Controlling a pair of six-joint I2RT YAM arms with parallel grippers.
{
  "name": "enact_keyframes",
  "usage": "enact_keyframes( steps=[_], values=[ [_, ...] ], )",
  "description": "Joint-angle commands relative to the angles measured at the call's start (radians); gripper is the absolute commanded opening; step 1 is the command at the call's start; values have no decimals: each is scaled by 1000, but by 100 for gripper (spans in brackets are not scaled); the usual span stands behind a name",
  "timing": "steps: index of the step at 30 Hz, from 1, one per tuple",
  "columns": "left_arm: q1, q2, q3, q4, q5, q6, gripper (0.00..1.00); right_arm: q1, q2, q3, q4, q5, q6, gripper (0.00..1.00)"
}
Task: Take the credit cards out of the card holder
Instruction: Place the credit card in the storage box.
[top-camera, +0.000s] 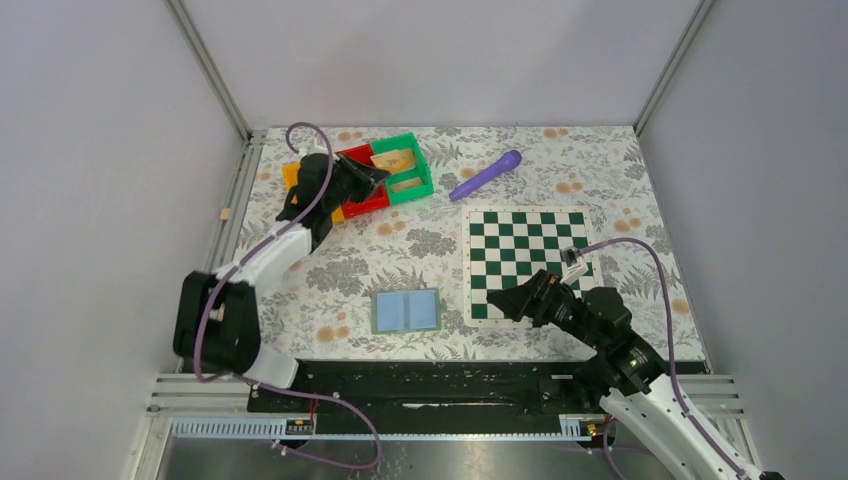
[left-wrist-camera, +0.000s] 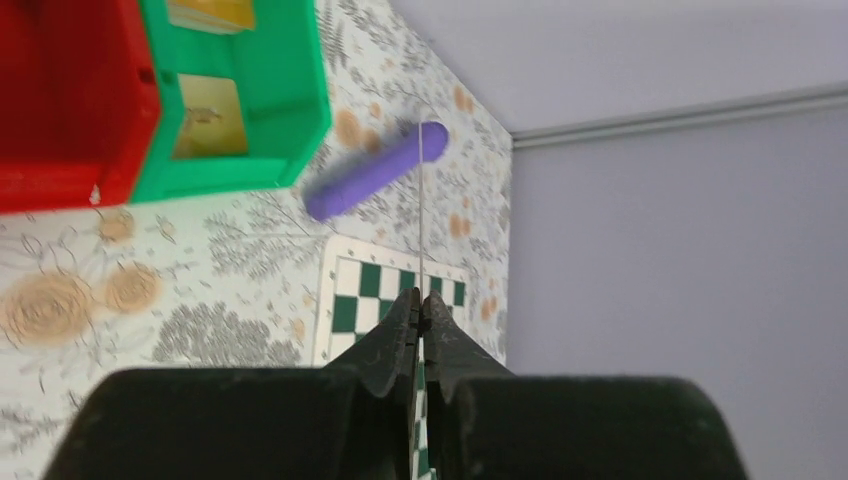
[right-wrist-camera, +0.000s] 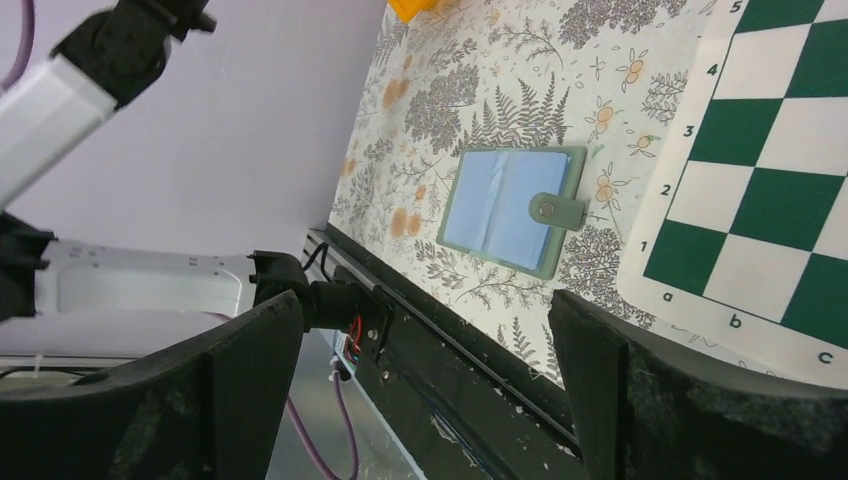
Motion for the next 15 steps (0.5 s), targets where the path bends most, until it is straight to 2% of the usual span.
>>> enact_keyframes(
  steps=[1,7,15],
  values=[
    [10,170,147,-22,-57,14,0,-3,31,84,-69,21,-88,100],
    [24,388,371,-76,-44,14,0,-4,153,155,-39,-45,-77,99],
    [63,611,576,-93,-24,-6,0,-3,169,176,-21,-54,-39,99]
  ],
)
